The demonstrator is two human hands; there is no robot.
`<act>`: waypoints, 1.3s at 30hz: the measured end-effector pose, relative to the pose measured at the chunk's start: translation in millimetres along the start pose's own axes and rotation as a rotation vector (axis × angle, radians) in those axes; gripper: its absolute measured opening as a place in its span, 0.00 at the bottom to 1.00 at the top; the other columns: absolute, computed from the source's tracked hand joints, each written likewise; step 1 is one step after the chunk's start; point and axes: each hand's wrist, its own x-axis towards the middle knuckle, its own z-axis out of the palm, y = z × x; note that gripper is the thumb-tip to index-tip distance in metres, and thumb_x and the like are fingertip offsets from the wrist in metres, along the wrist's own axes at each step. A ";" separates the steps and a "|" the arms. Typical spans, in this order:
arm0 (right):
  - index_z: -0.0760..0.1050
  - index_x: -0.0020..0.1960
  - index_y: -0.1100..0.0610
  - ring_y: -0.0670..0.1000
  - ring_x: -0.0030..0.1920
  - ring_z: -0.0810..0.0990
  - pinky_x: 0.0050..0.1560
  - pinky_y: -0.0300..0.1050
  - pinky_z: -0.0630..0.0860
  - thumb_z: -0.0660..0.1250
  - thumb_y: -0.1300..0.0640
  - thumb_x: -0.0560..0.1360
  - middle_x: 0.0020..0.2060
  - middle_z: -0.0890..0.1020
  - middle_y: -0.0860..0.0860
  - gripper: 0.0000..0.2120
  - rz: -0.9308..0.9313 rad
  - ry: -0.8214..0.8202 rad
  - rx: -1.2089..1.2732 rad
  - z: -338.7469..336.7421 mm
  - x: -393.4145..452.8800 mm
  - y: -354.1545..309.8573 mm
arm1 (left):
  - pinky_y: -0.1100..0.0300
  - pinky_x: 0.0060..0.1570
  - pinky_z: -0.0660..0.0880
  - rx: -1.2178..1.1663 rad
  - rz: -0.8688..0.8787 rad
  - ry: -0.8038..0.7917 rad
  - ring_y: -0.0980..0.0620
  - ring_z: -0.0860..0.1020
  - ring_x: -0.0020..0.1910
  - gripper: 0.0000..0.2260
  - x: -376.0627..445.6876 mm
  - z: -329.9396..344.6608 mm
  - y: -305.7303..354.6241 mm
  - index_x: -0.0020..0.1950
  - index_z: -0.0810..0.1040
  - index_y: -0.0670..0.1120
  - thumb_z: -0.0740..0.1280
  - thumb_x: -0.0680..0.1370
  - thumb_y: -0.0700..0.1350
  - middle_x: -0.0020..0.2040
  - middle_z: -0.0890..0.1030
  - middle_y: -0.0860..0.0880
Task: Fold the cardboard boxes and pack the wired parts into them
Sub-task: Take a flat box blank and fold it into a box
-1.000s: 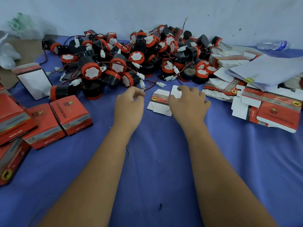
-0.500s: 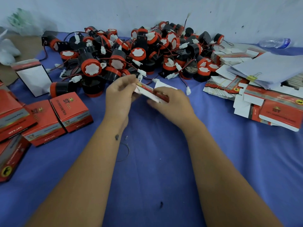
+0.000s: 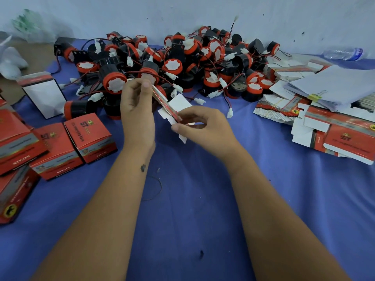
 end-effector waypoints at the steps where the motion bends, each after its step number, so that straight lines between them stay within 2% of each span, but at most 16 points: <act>1: 0.82 0.48 0.52 0.41 0.46 0.82 0.49 0.33 0.78 0.77 0.53 0.70 0.42 0.84 0.44 0.08 -0.005 -0.005 -0.010 1.0 -0.3 0.2 | 0.57 0.53 0.74 0.000 -0.004 0.009 0.63 0.75 0.46 0.05 0.0 0.6 0.2 0.51 0.74 0.46 0.60 0.84 0.43 0.47 0.79 0.55; 2: 0.82 0.48 0.50 0.40 0.46 0.82 0.48 0.32 0.77 0.77 0.53 0.70 0.41 0.84 0.43 0.08 -0.011 -0.005 -0.024 1.1 -0.3 0.2 | 0.57 0.53 0.74 -0.002 -0.016 0.015 0.63 0.75 0.45 0.06 0.3 0.7 0.2 0.49 0.74 0.48 0.60 0.84 0.44 0.45 0.78 0.57; 6: 0.82 0.46 0.53 0.38 0.42 0.80 0.44 0.28 0.73 0.69 0.57 0.77 0.39 0.83 0.41 0.03 -0.046 0.067 -0.067 1.6 1.7 -1.6 | 0.40 0.64 0.73 -0.019 -0.050 0.021 0.55 0.76 0.51 0.07 1.8 -2.4 -1.4 0.50 0.76 0.51 0.60 0.84 0.44 0.47 0.79 0.55; 8: 0.81 0.47 0.56 0.42 0.42 0.80 0.44 0.34 0.76 0.66 0.61 0.77 0.39 0.82 0.44 0.05 -0.096 0.128 -0.187 1.6 1.6 -1.0 | 0.38 0.63 0.73 0.017 -0.027 -0.006 0.51 0.77 0.53 0.08 1.0 -2.2 -2.5 0.50 0.77 0.50 0.60 0.84 0.44 0.49 0.80 0.53; 10: 0.80 0.51 0.59 0.51 0.45 0.79 0.47 0.51 0.78 0.64 0.62 0.76 0.44 0.82 0.51 0.07 -0.137 0.129 -0.416 2.3 1.5 0.0 | 0.40 0.61 0.76 0.072 -0.001 -0.047 0.48 0.78 0.56 0.08 -2.1 0.9 -3.2 0.50 0.77 0.49 0.60 0.84 0.43 0.52 0.80 0.51; 11: 0.79 0.53 0.59 0.54 0.46 0.78 0.46 0.55 0.77 0.63 0.63 0.76 0.46 0.81 0.53 0.09 -0.129 0.121 -0.515 2.8 1.9 0.8 | 0.44 0.60 0.78 0.074 0.003 -0.071 0.49 0.79 0.57 0.08 -4.1 3.0 -3.7 0.50 0.78 0.47 0.60 0.84 0.42 0.54 0.81 0.51; 14: 0.76 0.56 0.58 0.57 0.46 0.76 0.40 0.52 0.74 0.59 0.63 0.77 0.48 0.78 0.54 0.10 -0.050 0.150 -0.728 2.1 5.4 3.6 | 0.56 0.55 0.79 0.080 0.015 -0.128 0.51 0.81 0.57 0.08 -9.0 9.4 -5.4 0.55 0.79 0.40 0.61 0.84 0.41 0.55 0.82 0.49; 17: 0.75 0.57 0.58 0.57 0.45 0.76 0.41 0.53 0.74 0.58 0.64 0.79 0.48 0.78 0.54 0.10 0.025 0.187 -0.823 -1.0 8.4 6.6 | 0.54 0.56 0.80 0.146 0.049 -0.179 0.49 0.80 0.59 0.06 -13.1 13.4 -6.4 0.56 0.79 0.44 0.63 0.82 0.40 0.60 0.81 0.46; 20: 0.78 0.56 0.59 0.57 0.48 0.77 0.48 0.54 0.74 0.59 0.65 0.79 0.49 0.81 0.55 0.11 0.072 0.240 -0.654 -4.4 7.8 6.6 | 0.49 0.58 0.77 0.257 0.136 -0.179 0.50 0.78 0.57 0.04 -14.3 12.9 -6.9 0.52 0.79 0.46 0.66 0.81 0.40 0.56 0.79 0.50; 23: 0.78 0.49 0.60 0.55 0.45 0.77 0.45 0.52 0.72 0.59 0.66 0.78 0.44 0.82 0.54 0.09 0.084 0.361 -0.550 -6.7 7.5 6.3 | 0.51 0.60 0.75 0.368 0.211 -0.183 0.52 0.76 0.57 0.04 -12.1 10.7 -7.0 0.52 0.80 0.48 0.68 0.79 0.42 0.53 0.77 0.53; 25: 0.76 0.45 0.59 0.53 0.41 0.74 0.40 0.50 0.70 0.59 0.65 0.77 0.41 0.81 0.53 0.08 0.091 0.406 -0.536 -6.4 7.5 6.4 | 0.61 0.64 0.71 0.425 0.228 -0.244 0.55 0.74 0.63 0.09 -11.0 8.9 -7.3 0.59 0.80 0.46 0.69 0.79 0.43 0.60 0.77 0.53; 27: 0.77 0.47 0.59 0.53 0.41 0.75 0.41 0.50 0.71 0.60 0.63 0.77 0.42 0.81 0.52 0.08 0.096 0.453 -0.500 -6.1 7.0 5.3 | 0.72 0.65 0.65 0.491 0.245 -0.308 0.57 0.69 0.70 0.16 -11.8 7.9 -7.5 0.66 0.77 0.46 0.70 0.78 0.43 0.67 0.74 0.53; 29: 0.79 0.48 0.58 0.52 0.44 0.77 0.43 0.49 0.73 0.61 0.62 0.78 0.43 0.82 0.51 0.07 0.096 0.515 -0.453 -6.2 6.2 4.8 | 0.71 0.68 0.62 0.541 0.270 -0.341 0.56 0.66 0.73 0.20 -12.9 7.9 -7.1 0.70 0.75 0.47 0.70 0.78 0.41 0.71 0.71 0.53; 32: 0.78 0.45 0.53 0.42 0.40 0.77 0.41 0.36 0.73 0.63 0.63 0.76 0.38 0.80 0.43 0.07 0.102 0.629 -0.313 -7.7 5.8 3.6 | 0.66 0.73 0.58 0.598 0.331 -0.372 0.55 0.63 0.75 0.24 -14.3 7.6 -5.2 0.73 0.71 0.48 0.70 0.77 0.43 0.73 0.70 0.53; 35: 0.74 0.41 0.47 0.35 0.37 0.76 0.37 0.27 0.70 0.65 0.63 0.74 0.33 0.78 0.38 0.11 0.123 0.730 -0.127 -10.2 5.5 0.4 | 0.66 0.75 0.53 0.675 0.444 -0.471 0.55 0.58 0.77 0.32 -15.0 6.6 -3.8 0.76 0.67 0.48 0.69 0.74 0.55 0.75 0.65 0.55; 39: 0.76 0.42 0.49 0.47 0.33 0.82 0.35 0.41 0.78 0.66 0.66 0.73 0.33 0.80 0.48 0.11 0.203 0.784 0.255 -17.1 7.2 0.4 | 0.61 0.76 0.49 0.775 0.559 -0.582 0.51 0.55 0.79 0.39 -13.5 8.0 -6.5 0.79 0.60 0.51 0.70 0.71 0.60 0.79 0.61 0.51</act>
